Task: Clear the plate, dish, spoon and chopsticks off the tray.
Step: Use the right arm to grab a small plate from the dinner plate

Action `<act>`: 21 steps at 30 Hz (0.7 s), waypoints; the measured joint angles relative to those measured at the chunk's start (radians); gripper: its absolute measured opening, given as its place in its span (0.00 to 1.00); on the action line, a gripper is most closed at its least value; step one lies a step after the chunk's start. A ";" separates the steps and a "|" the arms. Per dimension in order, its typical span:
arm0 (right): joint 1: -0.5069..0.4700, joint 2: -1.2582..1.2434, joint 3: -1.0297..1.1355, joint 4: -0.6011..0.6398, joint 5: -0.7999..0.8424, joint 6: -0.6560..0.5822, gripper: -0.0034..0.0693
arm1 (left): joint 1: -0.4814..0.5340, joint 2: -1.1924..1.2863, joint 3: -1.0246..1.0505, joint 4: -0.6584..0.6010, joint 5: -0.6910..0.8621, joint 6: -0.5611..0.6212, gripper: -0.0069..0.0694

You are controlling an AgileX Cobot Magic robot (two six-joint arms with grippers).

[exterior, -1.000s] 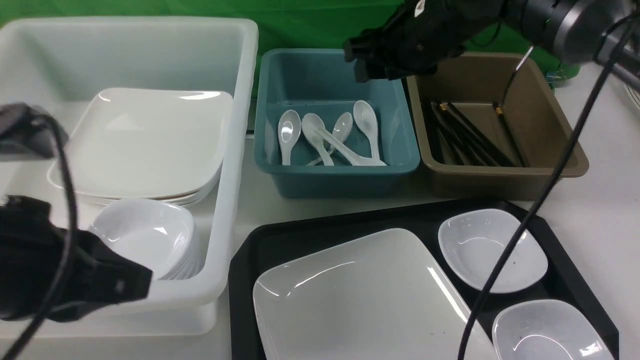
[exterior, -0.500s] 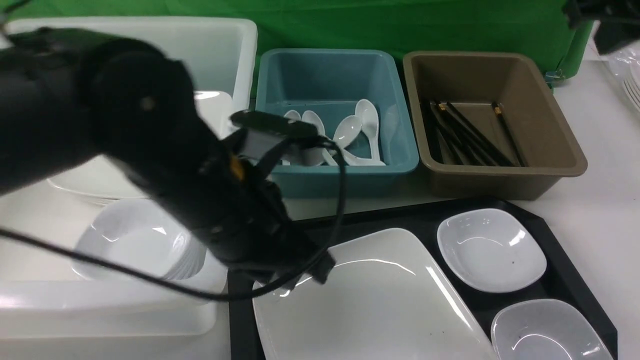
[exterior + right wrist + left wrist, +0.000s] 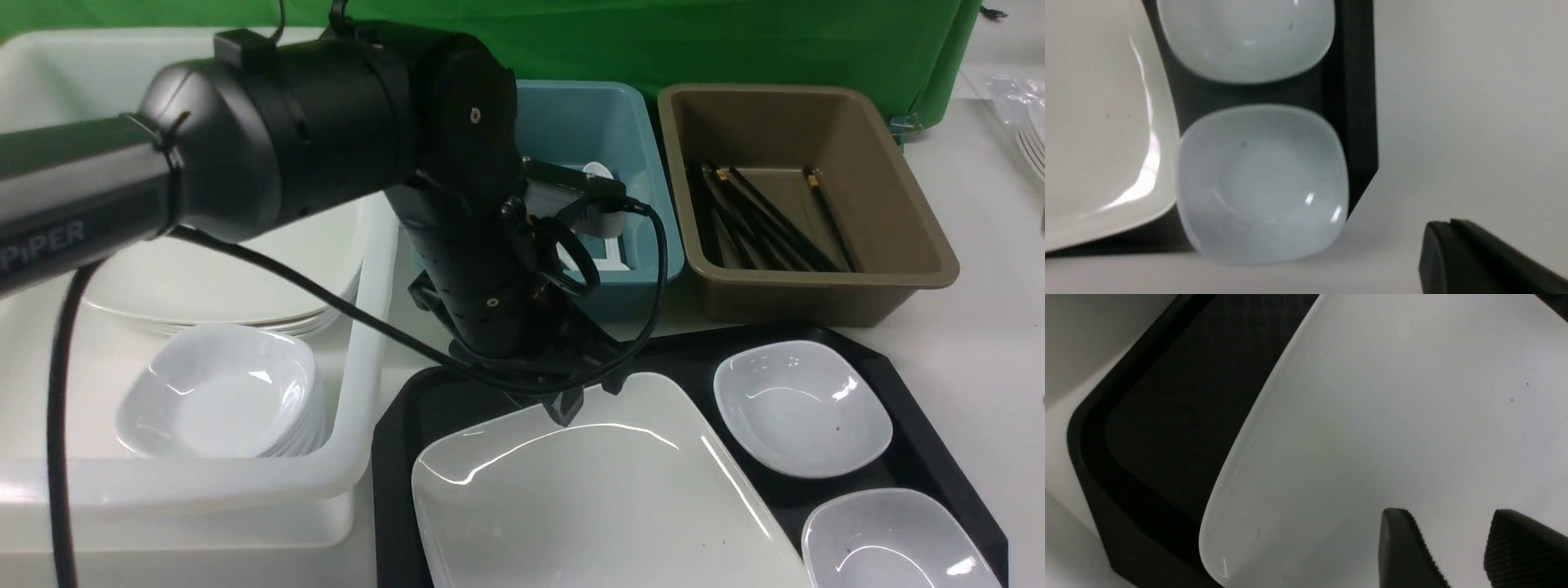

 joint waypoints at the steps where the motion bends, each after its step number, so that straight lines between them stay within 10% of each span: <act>1: 0.000 0.008 0.068 0.079 -0.041 -0.037 0.07 | 0.000 0.000 0.000 -0.008 0.012 0.000 0.48; 6: 0.063 0.063 0.225 0.289 -0.151 -0.197 0.21 | 0.000 -0.011 0.000 -0.007 0.078 -0.004 0.35; 12: 0.297 0.161 0.349 0.177 -0.342 -0.208 0.74 | 0.000 -0.142 0.000 0.010 0.110 -0.056 0.10; 21: 0.361 0.311 0.359 0.008 -0.415 -0.098 0.74 | 0.000 -0.333 0.001 0.074 0.126 -0.158 0.10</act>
